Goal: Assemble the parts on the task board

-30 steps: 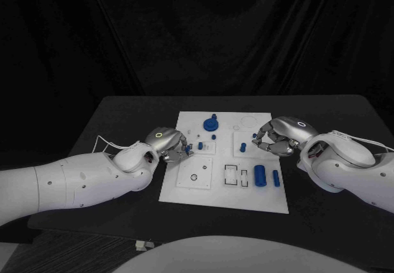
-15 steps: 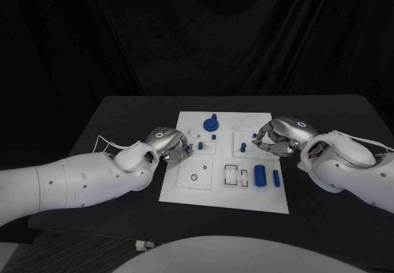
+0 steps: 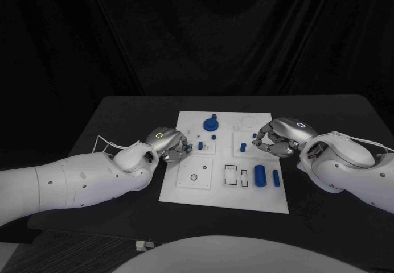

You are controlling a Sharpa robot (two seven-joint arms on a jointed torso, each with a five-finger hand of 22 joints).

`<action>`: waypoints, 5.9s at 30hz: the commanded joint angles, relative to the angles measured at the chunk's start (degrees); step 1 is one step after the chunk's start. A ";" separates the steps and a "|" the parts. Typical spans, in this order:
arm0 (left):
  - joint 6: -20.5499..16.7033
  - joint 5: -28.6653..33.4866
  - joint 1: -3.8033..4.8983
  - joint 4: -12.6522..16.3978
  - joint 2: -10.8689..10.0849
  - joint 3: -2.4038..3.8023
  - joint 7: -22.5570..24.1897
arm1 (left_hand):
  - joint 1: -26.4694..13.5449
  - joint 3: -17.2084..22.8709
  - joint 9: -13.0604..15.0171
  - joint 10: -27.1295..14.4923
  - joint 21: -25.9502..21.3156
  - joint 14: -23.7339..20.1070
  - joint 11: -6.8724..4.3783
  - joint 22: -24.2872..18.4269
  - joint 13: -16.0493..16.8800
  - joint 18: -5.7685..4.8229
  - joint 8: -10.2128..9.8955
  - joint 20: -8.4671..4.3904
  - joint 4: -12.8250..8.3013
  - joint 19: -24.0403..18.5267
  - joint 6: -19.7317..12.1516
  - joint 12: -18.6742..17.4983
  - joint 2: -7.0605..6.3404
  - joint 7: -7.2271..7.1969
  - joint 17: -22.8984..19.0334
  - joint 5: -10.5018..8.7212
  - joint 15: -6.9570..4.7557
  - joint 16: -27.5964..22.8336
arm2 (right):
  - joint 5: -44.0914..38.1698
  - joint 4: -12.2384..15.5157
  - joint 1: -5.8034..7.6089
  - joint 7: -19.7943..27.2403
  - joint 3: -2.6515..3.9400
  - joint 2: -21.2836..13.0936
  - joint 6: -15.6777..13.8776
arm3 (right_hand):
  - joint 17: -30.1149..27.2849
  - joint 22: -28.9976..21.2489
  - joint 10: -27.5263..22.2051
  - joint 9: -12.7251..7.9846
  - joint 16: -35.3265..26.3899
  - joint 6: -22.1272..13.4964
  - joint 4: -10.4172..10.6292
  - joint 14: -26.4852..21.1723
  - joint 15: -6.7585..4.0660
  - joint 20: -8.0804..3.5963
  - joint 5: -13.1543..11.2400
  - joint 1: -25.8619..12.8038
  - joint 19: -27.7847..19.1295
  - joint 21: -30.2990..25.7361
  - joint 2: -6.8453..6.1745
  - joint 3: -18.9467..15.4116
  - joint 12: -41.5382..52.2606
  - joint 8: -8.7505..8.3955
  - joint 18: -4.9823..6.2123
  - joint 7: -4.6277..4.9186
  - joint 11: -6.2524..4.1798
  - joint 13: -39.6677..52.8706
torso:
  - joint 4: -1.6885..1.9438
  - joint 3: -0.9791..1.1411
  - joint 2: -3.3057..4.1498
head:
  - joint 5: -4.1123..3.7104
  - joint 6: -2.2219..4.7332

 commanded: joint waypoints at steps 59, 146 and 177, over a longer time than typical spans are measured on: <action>73.77 32.21 20.01 -25.23 20.40 -0.08 -0.31 | 2.29 21.18 2.51 6.07 5.89 6.26 0.19 13.44 15.66 0.93 2.46 0.21 -7.04 2.42 -1.06 1.09 -4.98 -0.06 15.35 -3.93 -0.45 0.80 | 0.26 0.07 -0.18 -0.96 0.05 0.74 1.49 | 6.31 13.07 5.68 0.19 -0.75 -0.86 -0.63 4.48 0.27 0.67 1.54 0.85 1.67 -1.32 0.15 1.11 -0.69 -1.58 -0.23 -0.12 0.68 14.46 | -0.10 0.04 0.03 | -0.38 -0.01; 72.14 39.34 16.30 -32.37 26.60 -0.07 -15.70 | -1.65 22.85 3.42 5.68 1.89 6.26 0.41 11.98 15.29 2.05 -1.04 0.46 -12.42 -0.49 0.58 0.56 -3.48 0.30 15.35 1.39 -0.32 0.80 | 0.75 -0.47 -0.17 -1.16 0.06 1.57 3.17 | 5.78 12.91 5.68 0.14 -1.01 -0.82 -0.83 4.37 0.36 0.77 1.52 0.98 1.43 -1.80 0.26 1.28 -0.69 -1.75 -0.11 -0.01 0.78 14.46 | -0.03 0.07 -0.02 | 0.04 -0.01; 72.08 39.37 16.32 -33.30 27.01 -0.06 -13.61 | -6.37 20.76 4.10 4.62 -0.32 6.26 0.42 11.29 14.39 2.53 -3.79 0.60 -12.74 -2.05 0.48 -0.84 -3.77 -0.08 15.35 -9.10 -0.23 0.80 | 0.75 -0.73 -0.17 -1.35 0.06 2.05 3.77 | 5.56 12.83 5.68 0.12 -1.12 -0.87 -0.86 4.32 0.37 0.79 1.51 0.99 1.30 -2.06 0.26 1.29 -0.69 -1.80 -0.05 0.01 0.79 14.46 | -0.06 0.06 0.01 | 0.38 -0.01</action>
